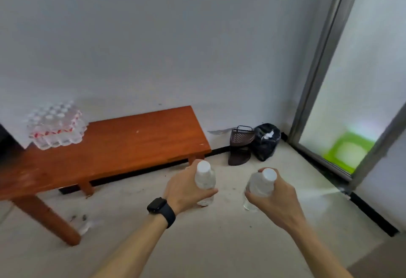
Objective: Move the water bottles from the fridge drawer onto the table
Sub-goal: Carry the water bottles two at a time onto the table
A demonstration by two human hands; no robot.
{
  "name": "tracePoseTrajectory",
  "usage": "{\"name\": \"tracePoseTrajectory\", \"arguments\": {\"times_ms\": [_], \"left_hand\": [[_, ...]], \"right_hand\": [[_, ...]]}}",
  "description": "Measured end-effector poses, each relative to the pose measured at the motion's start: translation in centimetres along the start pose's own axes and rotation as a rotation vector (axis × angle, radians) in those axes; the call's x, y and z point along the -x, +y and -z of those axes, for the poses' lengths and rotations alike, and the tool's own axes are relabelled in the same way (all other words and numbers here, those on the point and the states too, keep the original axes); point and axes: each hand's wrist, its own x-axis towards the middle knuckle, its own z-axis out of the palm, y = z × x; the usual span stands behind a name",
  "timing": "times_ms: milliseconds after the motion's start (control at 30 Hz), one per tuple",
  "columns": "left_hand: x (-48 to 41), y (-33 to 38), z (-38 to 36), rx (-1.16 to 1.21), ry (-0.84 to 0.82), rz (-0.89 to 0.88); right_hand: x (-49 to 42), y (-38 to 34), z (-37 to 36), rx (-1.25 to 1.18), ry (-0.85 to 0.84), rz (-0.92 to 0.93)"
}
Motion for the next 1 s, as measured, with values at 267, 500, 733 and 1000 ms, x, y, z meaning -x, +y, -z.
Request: {"name": "tracePoseTrajectory", "arguments": {"times_ms": [267,500,733,1000], "left_hand": [[9.7,-16.3,12.9,-0.004,0.185,0.315],[11.7,-25.9,20.0,-0.078,0.294,0.516],[7.9,-36.2,24.9,-0.114,0.338,0.659],[-0.3,-47.4,32.5,-0.104,0.416,0.723]], "right_hand": [[0.2,-13.5,-18.9,-0.06,-0.313,0.129],[-2.1,-21.3,-30.7,-0.03,-0.507,0.249],[-9.6,-27.2,-42.4,-0.005,-0.614,0.313],[-20.3,-34.6,-54.4,-0.024,-0.698,0.328]]}}
